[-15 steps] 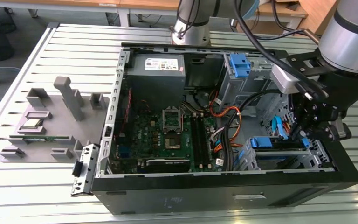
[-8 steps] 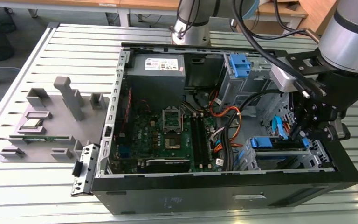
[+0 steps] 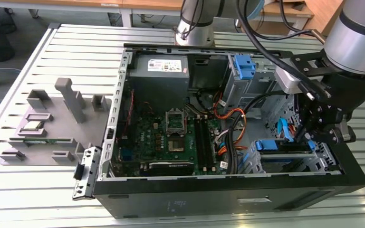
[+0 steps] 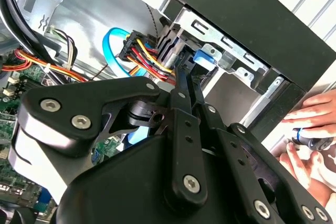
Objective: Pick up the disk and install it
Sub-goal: 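Insert the second disk wire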
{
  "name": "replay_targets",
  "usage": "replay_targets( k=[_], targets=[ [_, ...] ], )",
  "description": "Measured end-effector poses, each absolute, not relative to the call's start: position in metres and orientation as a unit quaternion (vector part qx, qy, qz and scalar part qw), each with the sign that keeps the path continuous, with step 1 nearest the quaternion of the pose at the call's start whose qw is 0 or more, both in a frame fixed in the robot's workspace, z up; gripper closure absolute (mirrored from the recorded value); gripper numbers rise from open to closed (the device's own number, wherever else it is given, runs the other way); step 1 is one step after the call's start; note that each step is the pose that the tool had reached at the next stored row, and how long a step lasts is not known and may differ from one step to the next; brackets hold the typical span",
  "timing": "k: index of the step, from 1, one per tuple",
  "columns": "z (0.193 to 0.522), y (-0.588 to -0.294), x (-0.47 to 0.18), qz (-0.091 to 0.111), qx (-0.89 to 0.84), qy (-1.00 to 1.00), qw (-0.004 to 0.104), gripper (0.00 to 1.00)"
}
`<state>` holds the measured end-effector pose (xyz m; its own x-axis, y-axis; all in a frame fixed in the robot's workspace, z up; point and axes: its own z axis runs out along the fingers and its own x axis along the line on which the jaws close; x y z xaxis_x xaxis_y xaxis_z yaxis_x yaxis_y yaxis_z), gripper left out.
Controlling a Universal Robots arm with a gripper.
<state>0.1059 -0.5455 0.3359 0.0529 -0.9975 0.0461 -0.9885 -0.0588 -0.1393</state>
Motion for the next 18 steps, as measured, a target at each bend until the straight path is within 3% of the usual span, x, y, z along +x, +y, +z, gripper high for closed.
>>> replay_targets(
  k=[18],
  targets=[
    [0.3328,-0.5455,0.1055,-0.065,-0.725,0.685,0.036,0.84]
  ],
)
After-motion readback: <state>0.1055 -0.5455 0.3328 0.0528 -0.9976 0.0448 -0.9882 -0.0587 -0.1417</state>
